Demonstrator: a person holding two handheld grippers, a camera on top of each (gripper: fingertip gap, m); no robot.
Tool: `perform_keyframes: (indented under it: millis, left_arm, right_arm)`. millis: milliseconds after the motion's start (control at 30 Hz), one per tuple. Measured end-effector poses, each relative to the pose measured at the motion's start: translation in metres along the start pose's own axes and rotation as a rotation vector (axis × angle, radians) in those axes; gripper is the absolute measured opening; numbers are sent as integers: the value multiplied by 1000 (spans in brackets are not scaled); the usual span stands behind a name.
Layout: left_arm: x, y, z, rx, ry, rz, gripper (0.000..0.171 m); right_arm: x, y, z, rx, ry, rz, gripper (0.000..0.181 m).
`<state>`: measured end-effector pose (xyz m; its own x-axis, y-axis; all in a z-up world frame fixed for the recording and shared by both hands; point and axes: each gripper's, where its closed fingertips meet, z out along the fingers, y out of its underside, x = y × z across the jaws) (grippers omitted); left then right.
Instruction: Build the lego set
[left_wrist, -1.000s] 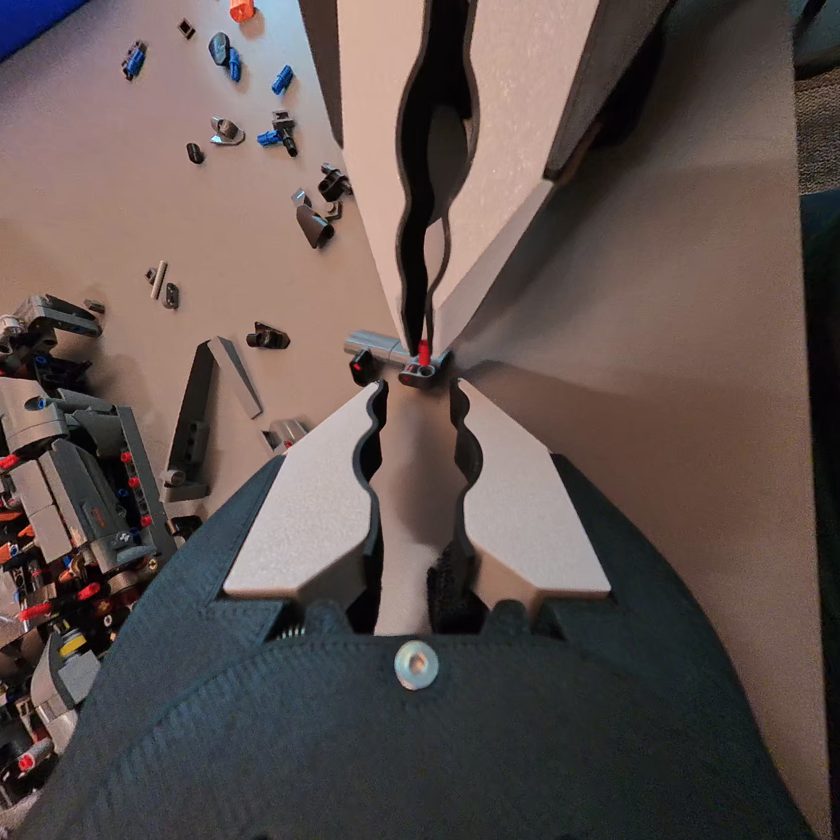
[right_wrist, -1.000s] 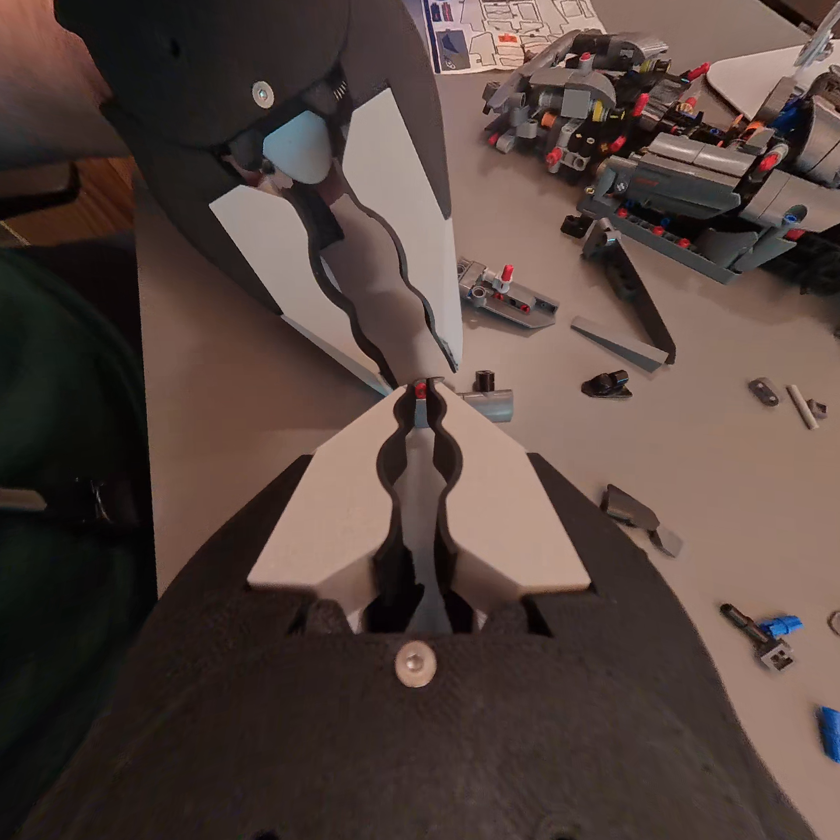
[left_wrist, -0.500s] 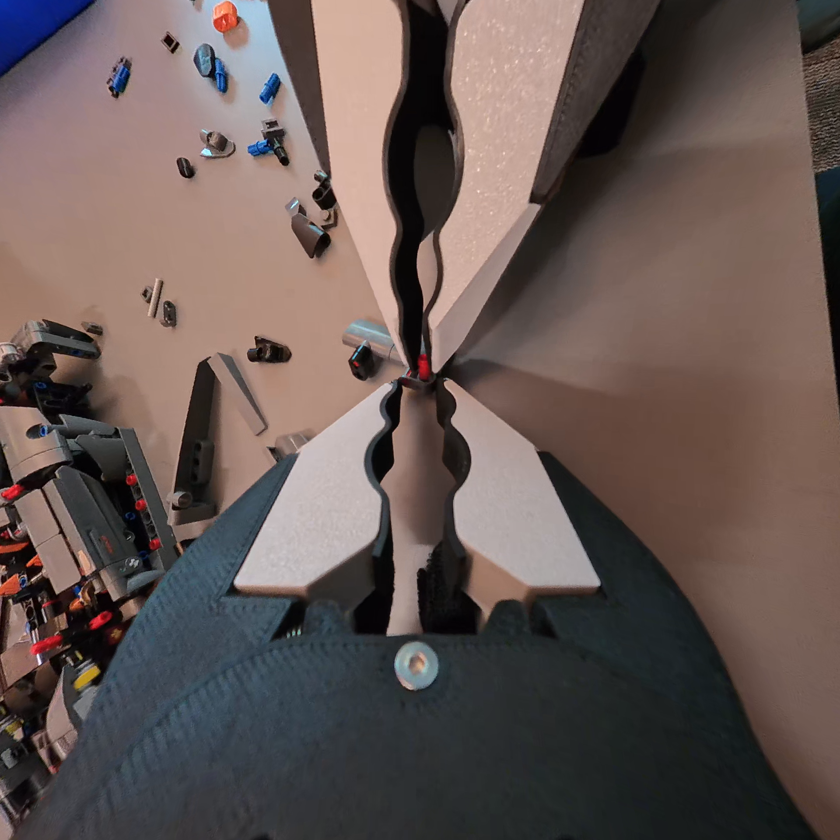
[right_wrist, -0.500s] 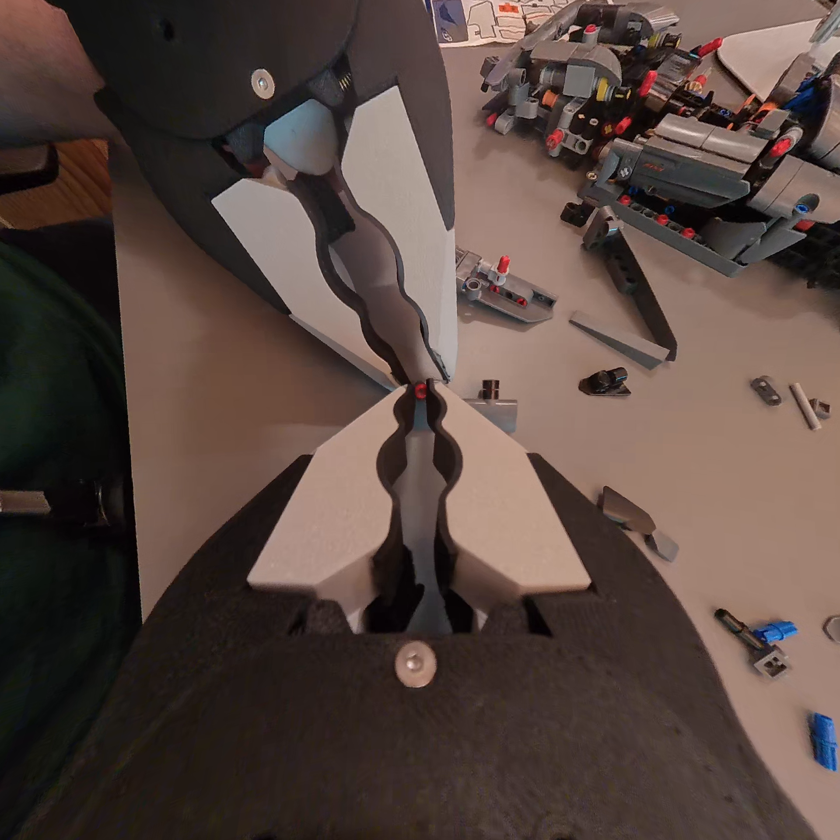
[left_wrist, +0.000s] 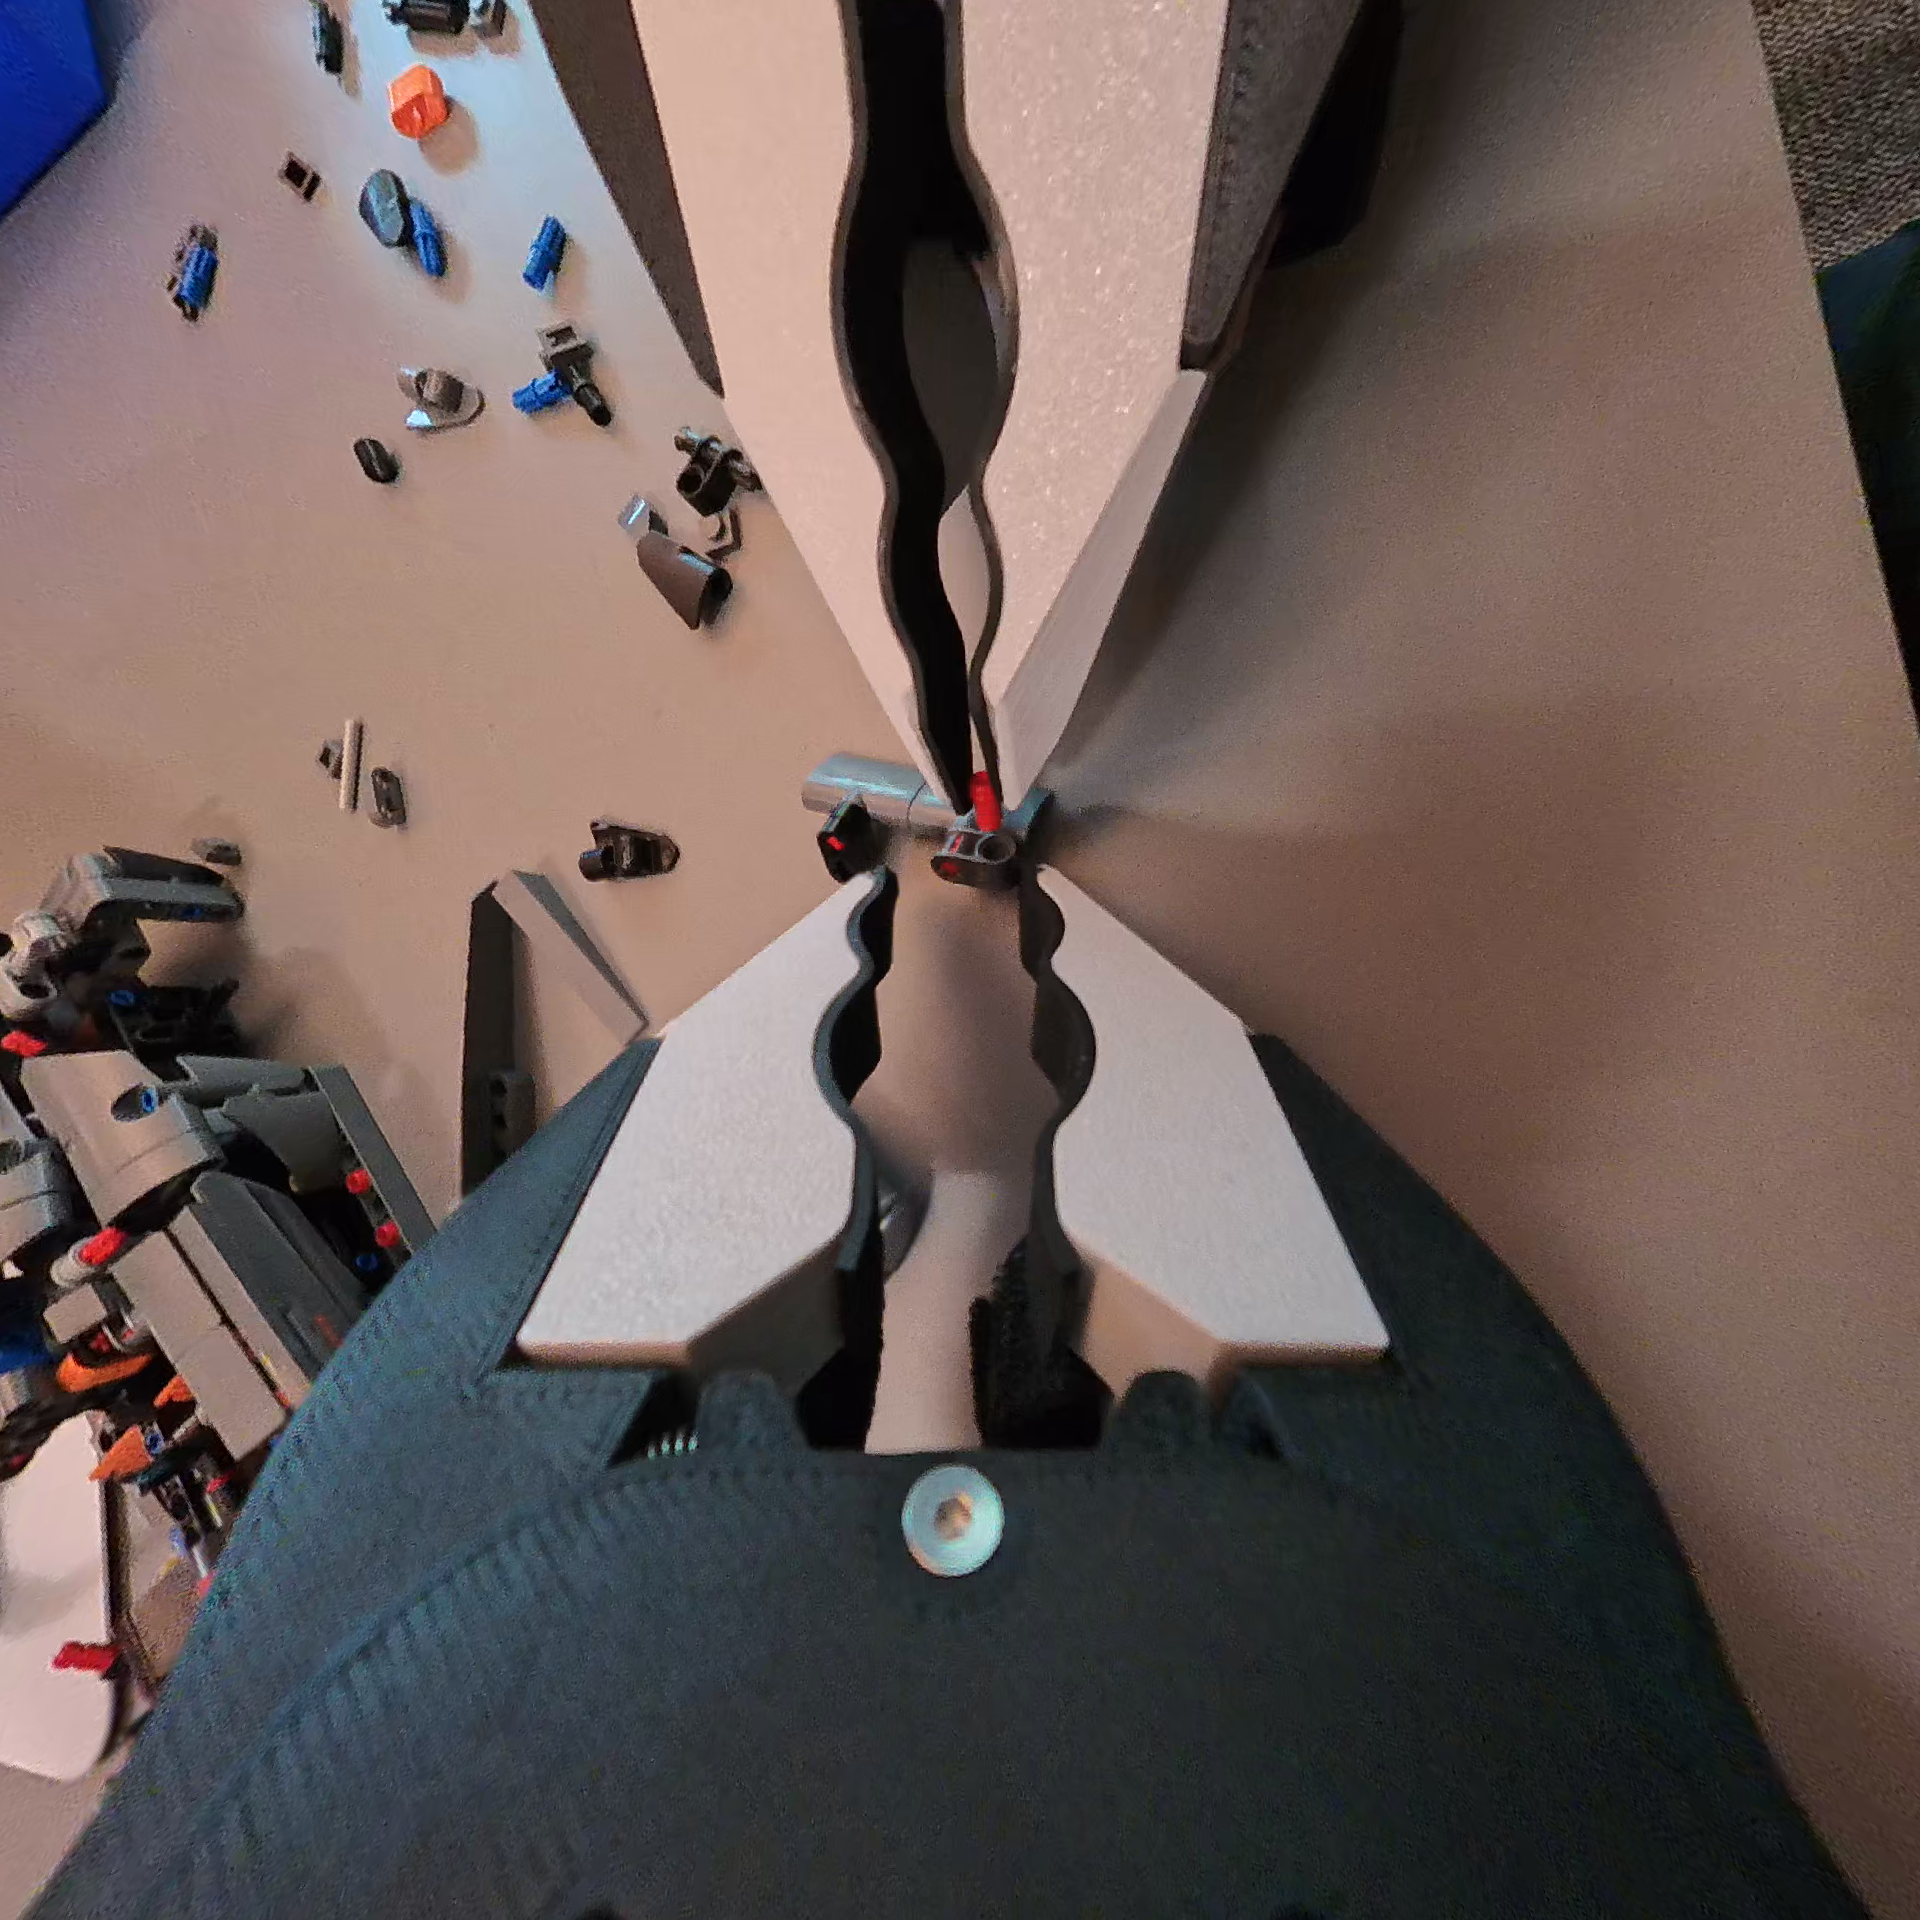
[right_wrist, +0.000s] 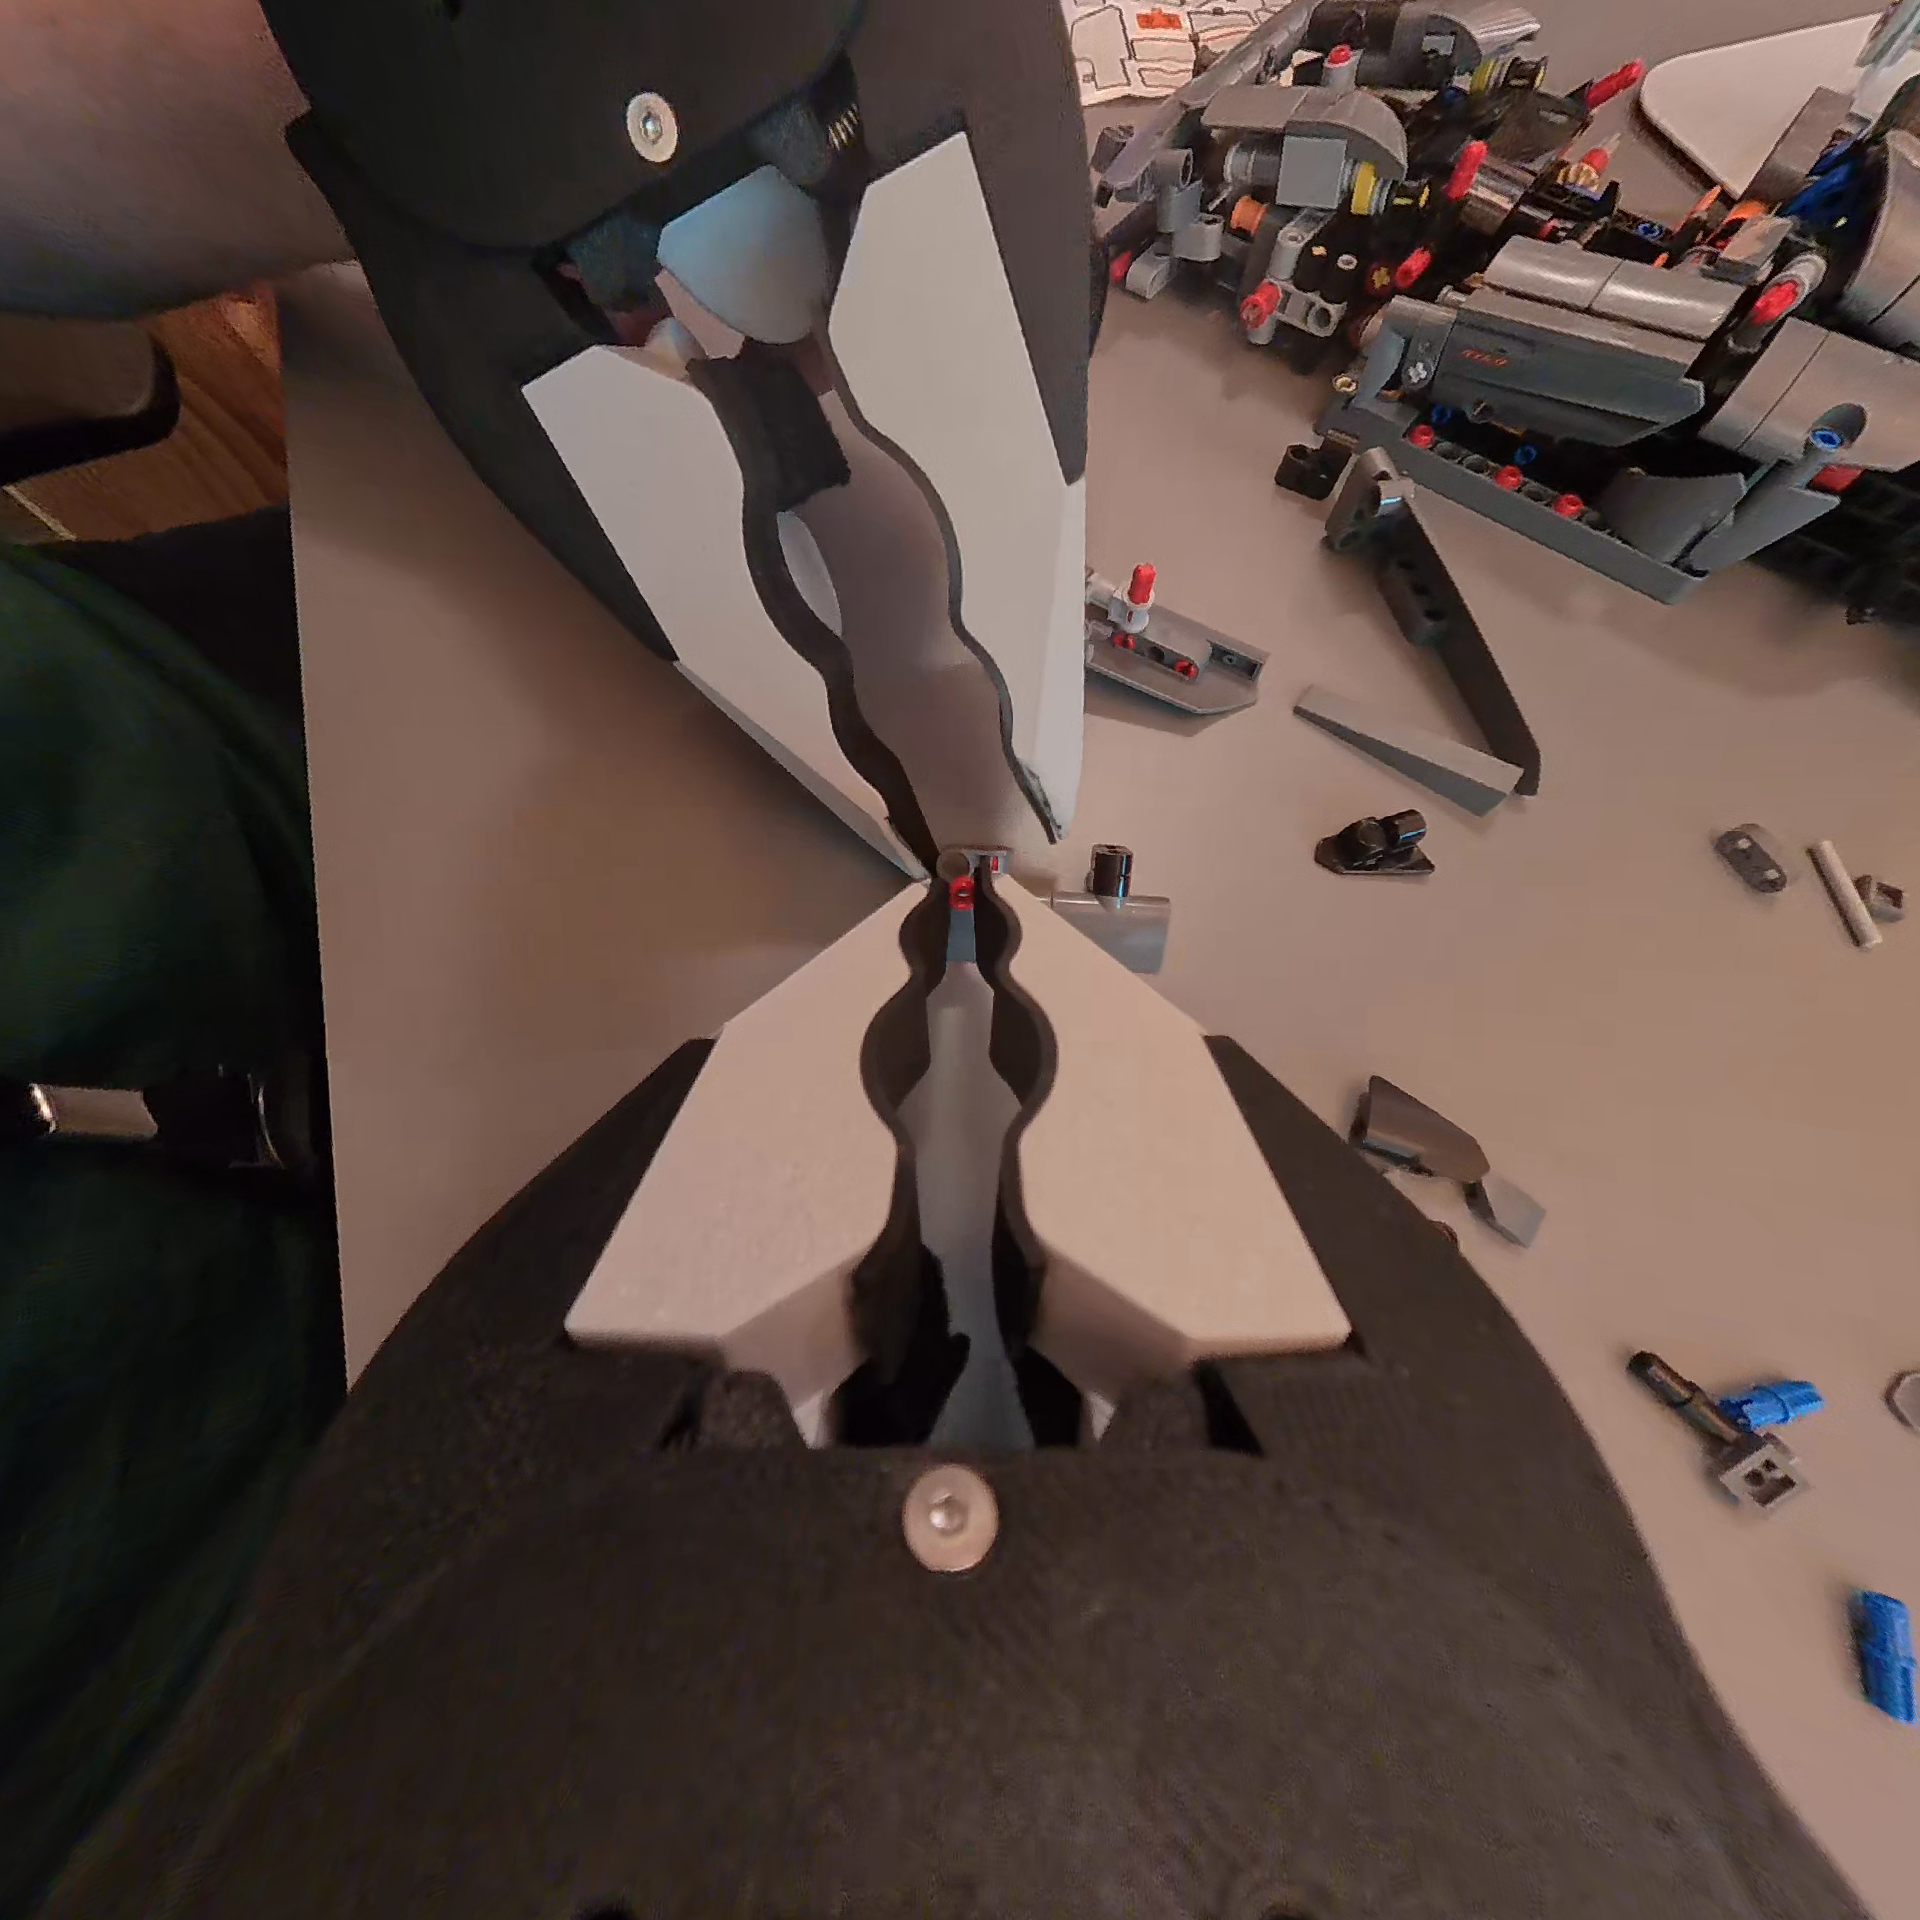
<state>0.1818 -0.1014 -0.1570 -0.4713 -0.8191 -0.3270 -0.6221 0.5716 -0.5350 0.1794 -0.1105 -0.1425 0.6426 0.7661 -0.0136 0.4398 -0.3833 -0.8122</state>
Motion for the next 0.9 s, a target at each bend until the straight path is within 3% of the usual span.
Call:
perform_keyframes:
  millis: [200, 900]
  left_arm:
    - [4, -4, 3, 3, 49, 27, 15]
    - [-3, 1, 6, -12, 14, -13, 14]
  right_arm:
    - [0, 0, 0, 2, -3, 6, 2]
    - [3, -4, -2, 26, 10, -13, 2]
